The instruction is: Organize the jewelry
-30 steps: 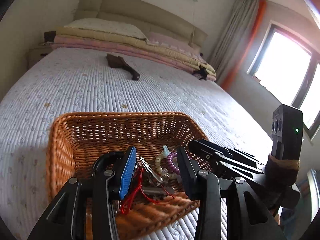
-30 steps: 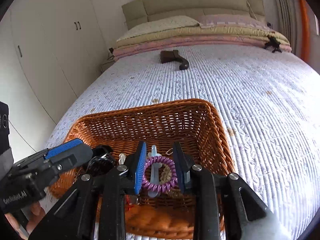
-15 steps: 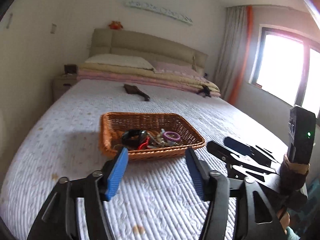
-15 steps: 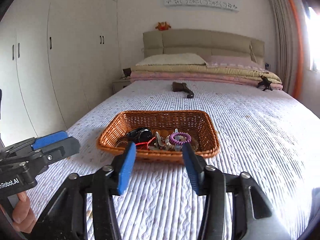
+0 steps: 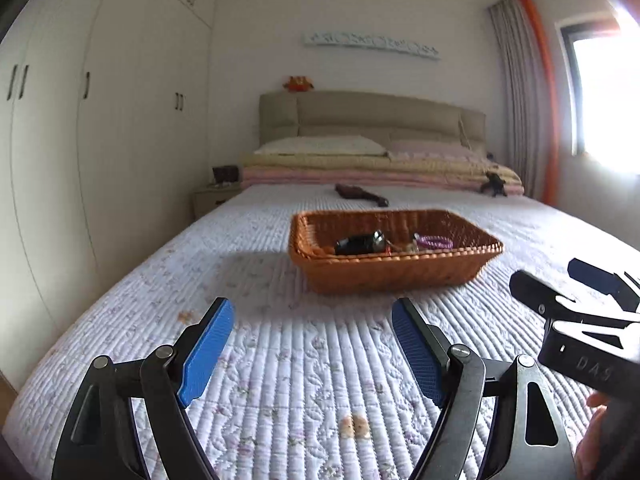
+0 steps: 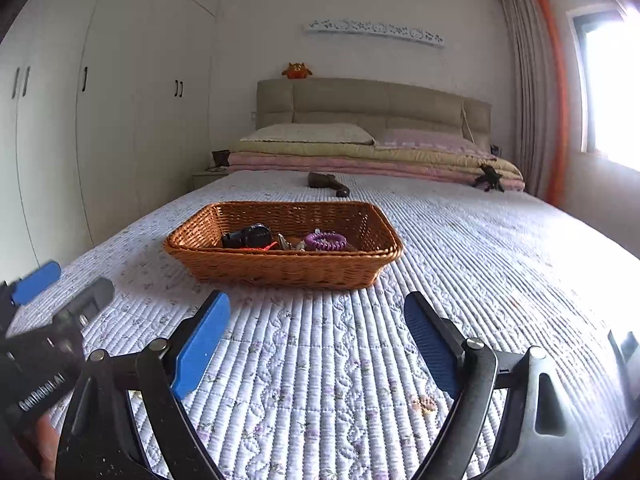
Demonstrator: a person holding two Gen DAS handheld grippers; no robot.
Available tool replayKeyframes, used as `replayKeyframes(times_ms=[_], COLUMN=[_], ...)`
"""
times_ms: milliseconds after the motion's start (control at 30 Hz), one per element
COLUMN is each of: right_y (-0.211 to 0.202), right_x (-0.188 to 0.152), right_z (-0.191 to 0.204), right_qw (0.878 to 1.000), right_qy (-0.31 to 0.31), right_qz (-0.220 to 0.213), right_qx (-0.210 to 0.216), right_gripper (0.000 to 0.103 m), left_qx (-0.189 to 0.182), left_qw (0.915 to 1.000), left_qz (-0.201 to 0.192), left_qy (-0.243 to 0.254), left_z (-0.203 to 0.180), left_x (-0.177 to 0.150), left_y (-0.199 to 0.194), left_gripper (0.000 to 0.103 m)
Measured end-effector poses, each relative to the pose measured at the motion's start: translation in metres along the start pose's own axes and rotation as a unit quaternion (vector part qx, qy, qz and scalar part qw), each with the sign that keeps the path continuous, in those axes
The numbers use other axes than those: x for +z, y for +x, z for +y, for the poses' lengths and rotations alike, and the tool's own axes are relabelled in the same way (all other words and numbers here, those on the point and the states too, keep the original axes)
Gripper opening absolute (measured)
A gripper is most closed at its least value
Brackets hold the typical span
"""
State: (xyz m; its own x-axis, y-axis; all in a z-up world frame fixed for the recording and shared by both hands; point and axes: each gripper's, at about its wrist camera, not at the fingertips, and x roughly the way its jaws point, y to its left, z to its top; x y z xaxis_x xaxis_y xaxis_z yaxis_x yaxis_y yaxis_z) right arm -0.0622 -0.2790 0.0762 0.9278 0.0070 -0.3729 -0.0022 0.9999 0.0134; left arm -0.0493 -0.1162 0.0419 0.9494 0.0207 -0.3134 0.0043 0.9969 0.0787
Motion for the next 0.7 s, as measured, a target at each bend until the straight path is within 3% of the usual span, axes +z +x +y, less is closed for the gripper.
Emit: replayKeyframes(times_ms=[167,700], right_y=[0.0125,0.0046], right_x=[-0.0033,-0.0046], right_z=[-0.0063,0.0002], right_qw=[1.000,1.000], right_qy=[0.014,0.000], right_qz=[0.021,0.007], right_qx=[0.002,-0.003], right_gripper=[0.091,0.091], left_qx=[0.003,0.007], left_qw=[1.0000,1.0000], left_qz=[0.006,0.003], left_qy=[-0.002,0.002], left_z=[0.0000,-0.0025], left_x=[-0.0026,-0.0035], left_y=[0.0051,0.0005], left_gripper=[0.082,0.082])
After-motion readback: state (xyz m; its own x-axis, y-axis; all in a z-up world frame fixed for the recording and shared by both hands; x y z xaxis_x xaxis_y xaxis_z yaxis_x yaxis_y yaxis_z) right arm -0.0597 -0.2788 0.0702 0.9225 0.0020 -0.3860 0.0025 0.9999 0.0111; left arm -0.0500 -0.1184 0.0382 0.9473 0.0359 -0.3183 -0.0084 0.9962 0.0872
